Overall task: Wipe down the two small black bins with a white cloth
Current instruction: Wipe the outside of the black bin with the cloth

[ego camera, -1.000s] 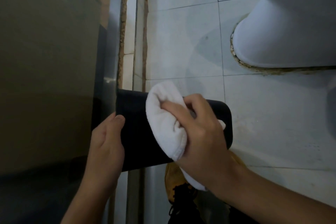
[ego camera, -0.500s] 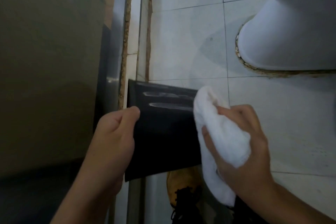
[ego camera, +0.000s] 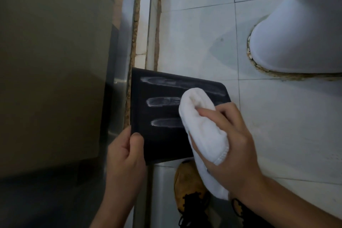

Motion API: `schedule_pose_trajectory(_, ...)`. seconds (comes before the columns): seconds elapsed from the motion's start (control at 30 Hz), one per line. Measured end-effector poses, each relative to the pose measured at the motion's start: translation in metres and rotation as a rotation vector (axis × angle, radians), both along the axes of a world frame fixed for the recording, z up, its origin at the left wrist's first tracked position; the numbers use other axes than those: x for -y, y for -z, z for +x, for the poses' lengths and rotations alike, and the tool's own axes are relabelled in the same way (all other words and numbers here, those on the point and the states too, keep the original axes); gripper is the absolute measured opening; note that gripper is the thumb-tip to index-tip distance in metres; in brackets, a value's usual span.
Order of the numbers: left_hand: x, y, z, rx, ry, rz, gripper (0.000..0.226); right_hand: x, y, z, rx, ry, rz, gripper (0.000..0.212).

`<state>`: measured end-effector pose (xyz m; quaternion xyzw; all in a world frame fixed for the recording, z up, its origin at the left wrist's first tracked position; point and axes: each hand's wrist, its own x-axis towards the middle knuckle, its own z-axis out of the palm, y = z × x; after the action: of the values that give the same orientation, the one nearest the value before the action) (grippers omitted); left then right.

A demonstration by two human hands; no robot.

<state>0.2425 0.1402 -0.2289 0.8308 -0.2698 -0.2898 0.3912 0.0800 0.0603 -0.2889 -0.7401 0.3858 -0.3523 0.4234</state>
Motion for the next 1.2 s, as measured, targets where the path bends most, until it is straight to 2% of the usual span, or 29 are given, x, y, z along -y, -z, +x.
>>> schedule_pose_trajectory(0.1,-0.006,0.009,0.007,0.020,-0.019,0.037,0.041,-0.003,0.003,0.013,-0.019,-0.060,-0.014,0.049)
schedule_pose_trajectory(0.2,-0.010,0.018,0.012,0.057,0.002,0.055,0.035,-0.011,0.002,0.028,-0.049,-0.127,-0.053,0.045)
schedule_pose_trajectory(0.33,-0.020,0.029,0.018,0.074,0.005,0.027,0.027,-0.027,0.007,0.058,-0.148,-0.185,-0.187,0.034)
schedule_pose_trajectory(0.43,-0.027,0.036,0.027,0.077,0.033,0.011,0.021,-0.030,0.013,0.074,-0.181,-0.182,-0.282,0.040)
schedule_pose_trajectory(0.5,-0.032,0.042,0.029,0.105,0.029,0.031,0.029,-0.021,0.012,0.082,-0.182,-0.174,-0.243,0.035)
schedule_pose_trajectory(0.6,-0.033,0.041,0.027,0.137,0.022,0.059,0.040,0.020,0.008,0.102,-0.204,-0.075,-0.144,0.047)
schedule_pose_trajectory(0.77,-0.021,0.037,0.027,0.105,0.017,0.026,0.037,0.061,0.002,0.127,-0.265,0.076,-0.087,0.054)
schedule_pose_trajectory(0.9,-0.028,0.042,0.030,0.112,-0.016,0.035,0.034,0.013,-0.001,0.106,-0.231,-0.108,-0.120,0.054)
schedule_pose_trajectory(0.97,-0.033,0.045,0.035,0.079,0.014,0.021,0.025,-0.024,0.003,0.094,-0.245,-0.190,-0.166,0.043)
schedule_pose_trajectory(1.03,-0.036,0.045,0.037,0.069,0.038,0.009,0.025,-0.044,0.006,0.086,-0.249,-0.222,-0.206,0.035)
schedule_pose_trajectory(1.13,-0.037,0.044,0.036,0.081,0.020,-0.037,0.027,-0.025,0.011,0.083,-0.204,-0.311,-0.249,0.039)
schedule_pose_trajectory(1.2,-0.037,0.045,0.035,0.110,0.027,-0.027,0.042,0.002,0.011,0.089,-0.239,-0.212,-0.210,0.045)
